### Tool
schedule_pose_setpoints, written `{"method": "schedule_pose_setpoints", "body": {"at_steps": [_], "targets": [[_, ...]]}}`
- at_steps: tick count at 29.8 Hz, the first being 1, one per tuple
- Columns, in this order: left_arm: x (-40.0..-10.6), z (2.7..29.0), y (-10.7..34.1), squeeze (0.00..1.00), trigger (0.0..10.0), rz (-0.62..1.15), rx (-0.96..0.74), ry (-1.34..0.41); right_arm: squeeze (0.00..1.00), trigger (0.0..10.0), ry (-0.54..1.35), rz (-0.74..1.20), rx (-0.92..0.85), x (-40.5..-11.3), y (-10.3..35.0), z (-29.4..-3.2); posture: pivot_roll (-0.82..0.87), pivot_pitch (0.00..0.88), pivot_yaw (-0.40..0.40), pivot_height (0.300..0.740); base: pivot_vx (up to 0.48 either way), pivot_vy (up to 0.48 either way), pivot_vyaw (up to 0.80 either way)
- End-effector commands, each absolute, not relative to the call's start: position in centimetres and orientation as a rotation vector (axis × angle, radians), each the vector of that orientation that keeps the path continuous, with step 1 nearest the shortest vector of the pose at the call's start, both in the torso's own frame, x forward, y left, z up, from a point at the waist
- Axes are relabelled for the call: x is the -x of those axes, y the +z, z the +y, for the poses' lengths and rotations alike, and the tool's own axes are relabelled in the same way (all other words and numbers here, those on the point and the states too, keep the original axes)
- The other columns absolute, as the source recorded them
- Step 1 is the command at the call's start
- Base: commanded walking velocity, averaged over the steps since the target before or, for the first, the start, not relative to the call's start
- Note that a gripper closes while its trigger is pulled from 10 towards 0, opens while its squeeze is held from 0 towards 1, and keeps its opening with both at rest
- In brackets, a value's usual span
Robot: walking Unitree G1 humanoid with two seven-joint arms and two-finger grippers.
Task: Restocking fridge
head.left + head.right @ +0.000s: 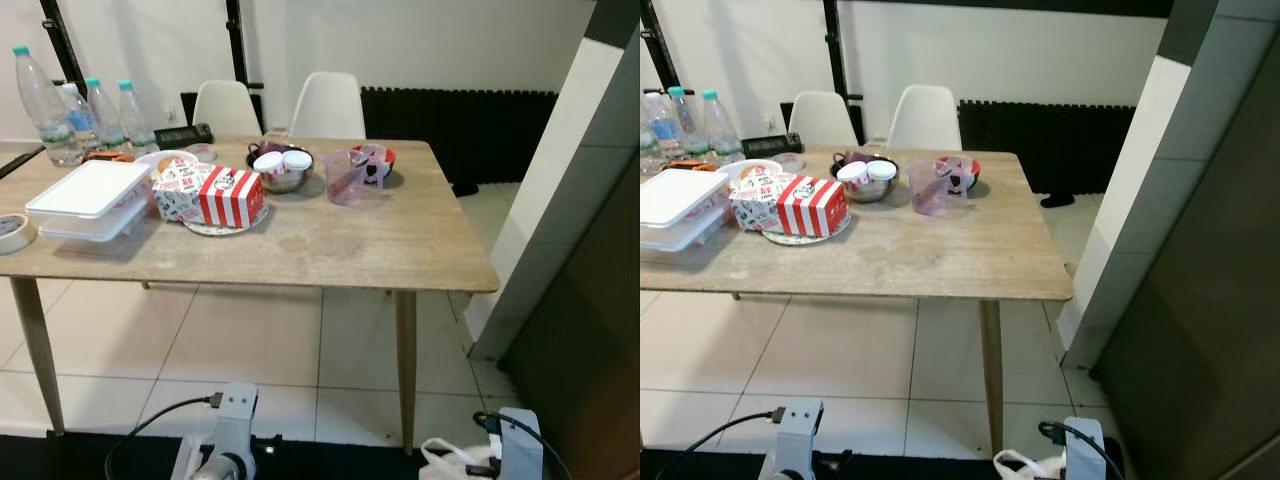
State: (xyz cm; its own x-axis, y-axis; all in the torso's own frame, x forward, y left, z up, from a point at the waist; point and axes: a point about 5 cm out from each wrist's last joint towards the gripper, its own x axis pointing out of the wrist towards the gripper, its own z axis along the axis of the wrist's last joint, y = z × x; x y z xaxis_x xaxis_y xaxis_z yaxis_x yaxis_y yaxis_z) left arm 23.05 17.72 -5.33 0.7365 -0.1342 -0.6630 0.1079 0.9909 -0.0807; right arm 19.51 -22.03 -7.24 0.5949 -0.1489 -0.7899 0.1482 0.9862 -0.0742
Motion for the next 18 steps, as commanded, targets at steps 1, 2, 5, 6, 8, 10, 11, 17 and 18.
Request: {"method": "schedule_pose_setpoints", "body": {"at_steps": [1, 2, 5, 6, 8, 10, 11, 17, 18], "targets": [[-23.10, 17.73, -5.34, 0.00, 10.0, 0.743, 0.021, -0.151, 0.00, 10.0, -0.177, 0.897, -0.002, -20.21, -6.85, -22.09, -0.06, 0.010, -0.044, 0.740, 0.000, -0.480, 0.00], [-23.13, 17.69, -5.32, 0.00, 10.0, 0.742, 0.021, -0.152, 0.00, 10.0, -0.176, 0.896, -0.001, -20.25, -6.83, -22.06, -0.06, 0.011, -0.044, 0.740, 0.000, -0.480, 0.00], [-23.17, 17.64, -5.30, 0.00, 10.0, 0.741, 0.023, -0.154, 0.00, 10.0, -0.176, 0.895, -0.002, -20.32, -6.81, -22.00, -0.06, 0.011, -0.043, 0.740, 0.000, -0.480, 0.00], [-23.16, 17.64, -5.31, 0.00, 10.0, 0.741, 0.022, -0.155, 0.00, 10.0, -0.176, 0.895, -0.003, -20.32, -6.81, -21.99, -0.06, 0.011, -0.043, 0.740, 0.000, -0.480, 0.00], [-23.15, 17.65, -5.31, 0.00, 10.0, 0.741, 0.021, -0.155, 0.00, 10.0, -0.176, 0.895, -0.003, -20.33, -6.80, -21.99, -0.06, 0.011, -0.043, 0.740, 0.000, -0.480, 0.00], [-23.13, 17.66, -5.32, 0.00, 10.0, 0.741, 0.020, -0.158, 0.00, 10.0, -0.176, 0.897, -0.005, -20.33, -6.82, -21.96, -0.06, 0.010, -0.042, 0.740, 0.000, -0.480, 0.00], [-23.13, 17.65, -5.31, 0.00, 10.0, 0.740, 0.021, -0.160, 0.00, 10.0, -0.176, 0.898, -0.005, -20.31, -6.83, -21.95, -0.06, 0.010, -0.041, 0.740, 0.000, -0.480, 0.00], [-23.24, 17.59, -5.20, 0.00, 10.0, 0.726, 0.019, -0.160, 0.00, 10.0, -0.176, 0.902, -0.006, -20.18, -6.91, -21.92, -0.06, 0.011, -0.040, 0.740, 0.000, -0.240, 0.00], [-23.26, 17.60, -5.18, 0.00, 10.0, 0.723, 0.016, -0.159, 0.00, 10.0, -0.176, 0.903, -0.006, -20.17, -6.93, -21.90, -0.06, 0.010, -0.039, 0.740, 0.000, 0.000, 0.00]]}}
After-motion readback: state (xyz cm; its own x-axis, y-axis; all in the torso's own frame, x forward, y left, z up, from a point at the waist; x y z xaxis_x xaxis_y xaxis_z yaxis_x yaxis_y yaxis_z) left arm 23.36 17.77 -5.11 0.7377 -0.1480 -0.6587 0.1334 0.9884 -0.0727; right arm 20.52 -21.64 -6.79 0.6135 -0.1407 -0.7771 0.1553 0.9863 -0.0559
